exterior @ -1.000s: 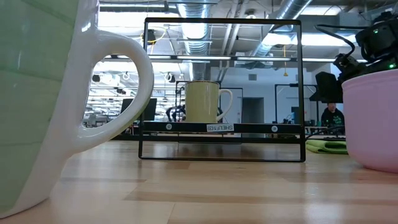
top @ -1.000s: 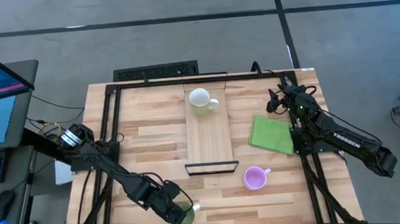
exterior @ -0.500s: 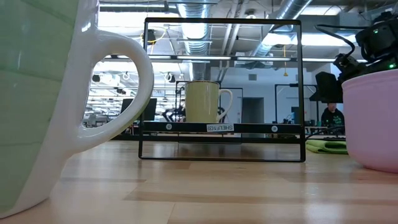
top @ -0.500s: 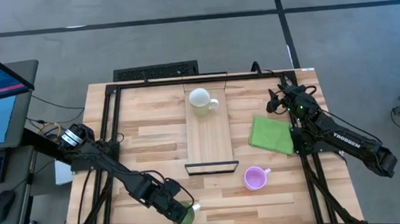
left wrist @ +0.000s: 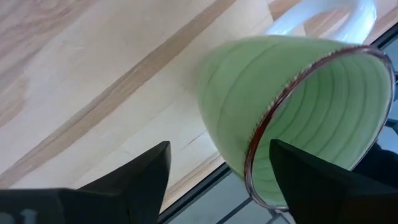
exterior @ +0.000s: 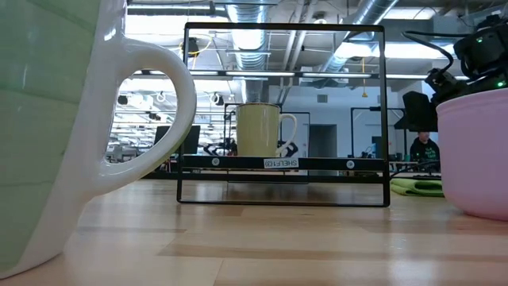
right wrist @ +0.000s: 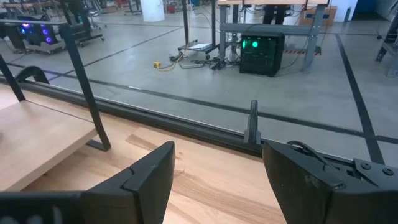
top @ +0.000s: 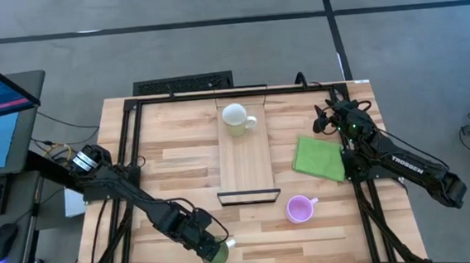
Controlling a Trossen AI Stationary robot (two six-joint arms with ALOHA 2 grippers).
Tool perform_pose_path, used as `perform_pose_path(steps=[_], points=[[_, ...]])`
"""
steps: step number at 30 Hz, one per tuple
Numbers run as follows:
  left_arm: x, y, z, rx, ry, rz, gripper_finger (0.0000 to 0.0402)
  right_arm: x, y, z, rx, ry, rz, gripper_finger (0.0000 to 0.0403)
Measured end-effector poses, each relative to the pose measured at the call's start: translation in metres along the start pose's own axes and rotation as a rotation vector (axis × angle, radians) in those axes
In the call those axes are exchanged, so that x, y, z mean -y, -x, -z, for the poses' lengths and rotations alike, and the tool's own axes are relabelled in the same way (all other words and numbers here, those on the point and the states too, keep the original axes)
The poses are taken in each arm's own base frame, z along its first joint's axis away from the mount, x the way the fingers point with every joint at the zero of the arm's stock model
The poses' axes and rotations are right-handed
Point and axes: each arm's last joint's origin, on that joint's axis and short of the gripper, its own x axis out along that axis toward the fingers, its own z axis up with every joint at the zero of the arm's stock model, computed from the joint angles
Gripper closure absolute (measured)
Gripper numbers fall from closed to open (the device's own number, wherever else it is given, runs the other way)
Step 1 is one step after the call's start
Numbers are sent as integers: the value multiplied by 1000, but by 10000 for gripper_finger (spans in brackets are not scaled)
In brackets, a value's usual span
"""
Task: Stack small to large cups/mugs on shelf
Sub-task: Put the green mug on the shelf
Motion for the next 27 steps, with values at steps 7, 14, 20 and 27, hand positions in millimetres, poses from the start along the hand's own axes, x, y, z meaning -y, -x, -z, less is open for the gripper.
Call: perform_pose_path(steps=[7, 14, 20, 27], points=[[0, 0, -1, 1, 3, 1, 204, 0, 0, 0, 0, 0, -1, 135], [0, 0, -1, 12, 28, 1, 261, 0, 0, 0, 0, 0, -2, 135], [-2, 0, -2, 55, 33, -16, 293, 0, 0, 0, 0, 0, -2, 135], [-2, 0, -4, 68, 36, -15, 331, 0, 0, 0, 0, 0, -2, 135]])
